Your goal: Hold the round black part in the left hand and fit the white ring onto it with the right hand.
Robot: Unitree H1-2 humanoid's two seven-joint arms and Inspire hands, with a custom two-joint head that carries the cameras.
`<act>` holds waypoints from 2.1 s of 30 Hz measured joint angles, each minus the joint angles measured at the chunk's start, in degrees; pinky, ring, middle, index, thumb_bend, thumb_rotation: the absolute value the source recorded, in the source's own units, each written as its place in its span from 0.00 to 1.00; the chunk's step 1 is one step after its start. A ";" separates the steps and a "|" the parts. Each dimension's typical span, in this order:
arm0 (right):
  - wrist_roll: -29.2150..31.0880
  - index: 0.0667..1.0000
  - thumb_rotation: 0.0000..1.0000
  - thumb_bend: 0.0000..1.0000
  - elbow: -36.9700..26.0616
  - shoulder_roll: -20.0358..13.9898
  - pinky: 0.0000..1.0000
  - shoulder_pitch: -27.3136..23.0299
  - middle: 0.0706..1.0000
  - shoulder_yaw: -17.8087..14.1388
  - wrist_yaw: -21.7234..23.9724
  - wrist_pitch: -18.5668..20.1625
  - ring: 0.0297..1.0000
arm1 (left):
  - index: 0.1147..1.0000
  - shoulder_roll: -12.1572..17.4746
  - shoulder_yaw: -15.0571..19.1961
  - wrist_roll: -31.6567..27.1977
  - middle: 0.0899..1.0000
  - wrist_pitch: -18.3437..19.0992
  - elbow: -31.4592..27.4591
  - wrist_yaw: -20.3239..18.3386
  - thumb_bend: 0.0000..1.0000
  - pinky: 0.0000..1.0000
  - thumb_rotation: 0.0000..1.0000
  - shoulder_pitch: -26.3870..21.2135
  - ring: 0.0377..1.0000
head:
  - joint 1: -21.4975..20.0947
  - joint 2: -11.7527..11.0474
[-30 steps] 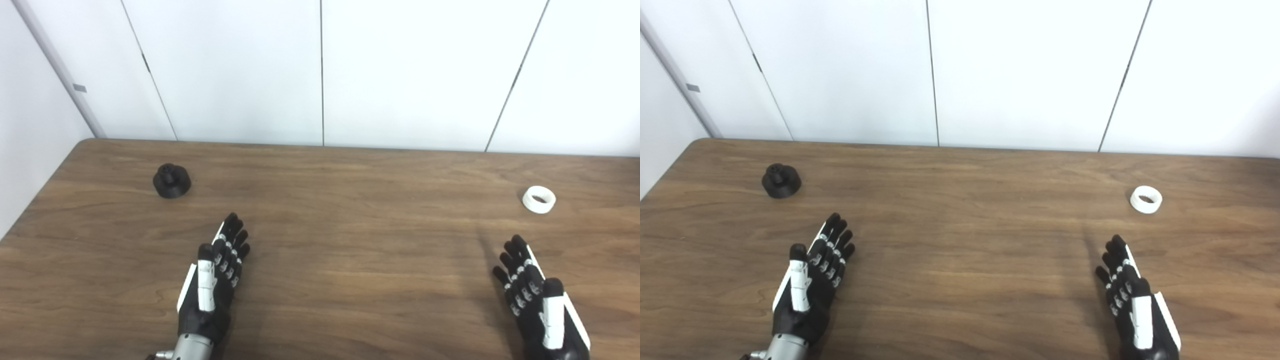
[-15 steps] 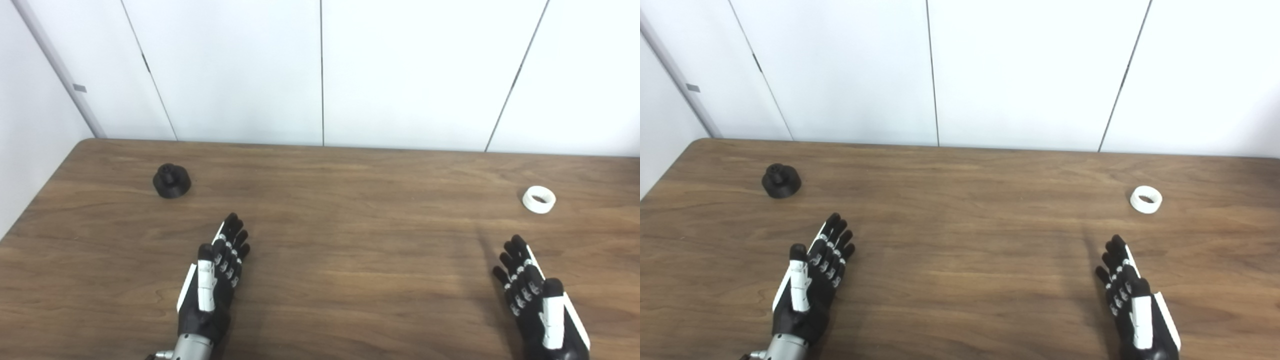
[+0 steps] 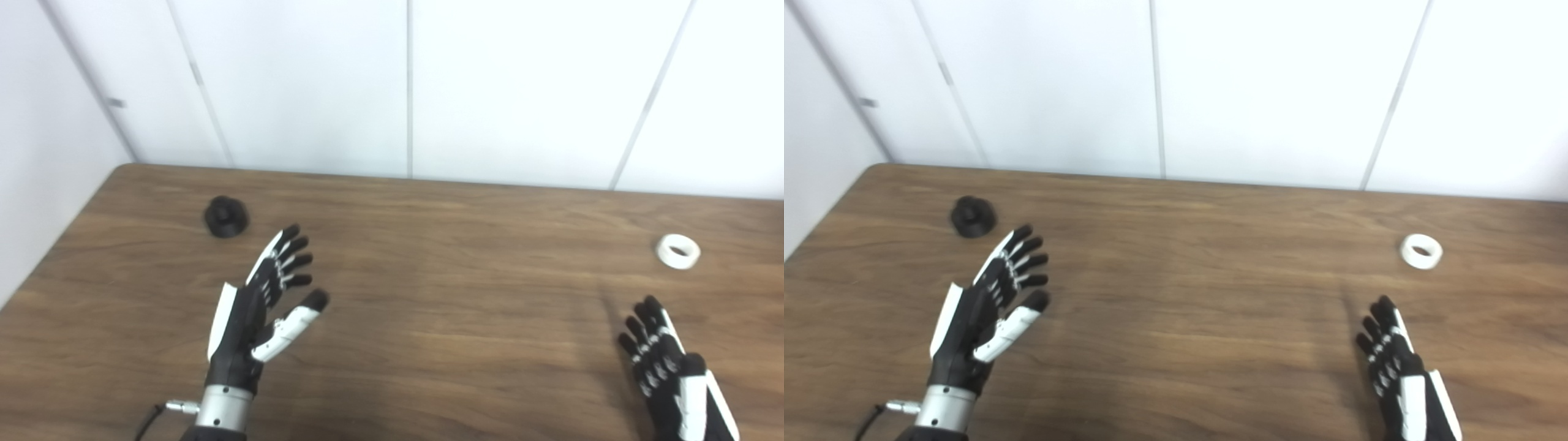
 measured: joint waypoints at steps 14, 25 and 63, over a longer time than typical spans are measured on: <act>3.75 1.00 1.00 0.82 4.72 -3.71 1.00 -2.95 1.00 -1.52 6.69 -2.93 1.00 | 0.84 3.33 3.46 45.63 0.81 8.69 -9.86 -7.01 0.85 0.55 0.63 -12.89 0.73 | 11.78 -3.96; 2.95 1.00 1.00 0.76 5.76 -2.95 1.00 -4.14 1.00 -4.62 4.91 -1.10 1.00 | 0.91 2.14 11.57 60.81 0.88 15.11 -5.44 -19.14 0.89 0.74 0.59 -21.64 0.84 | 15.48 -5.45; 3.95 1.00 1.00 0.77 5.29 -3.20 1.00 -3.37 1.00 -5.57 5.53 -0.71 1.00 | 0.98 8.20 16.64 51.33 1.00 19.14 32.99 -11.46 1.00 1.00 0.67 -23.24 1.00 | 14.69 -3.70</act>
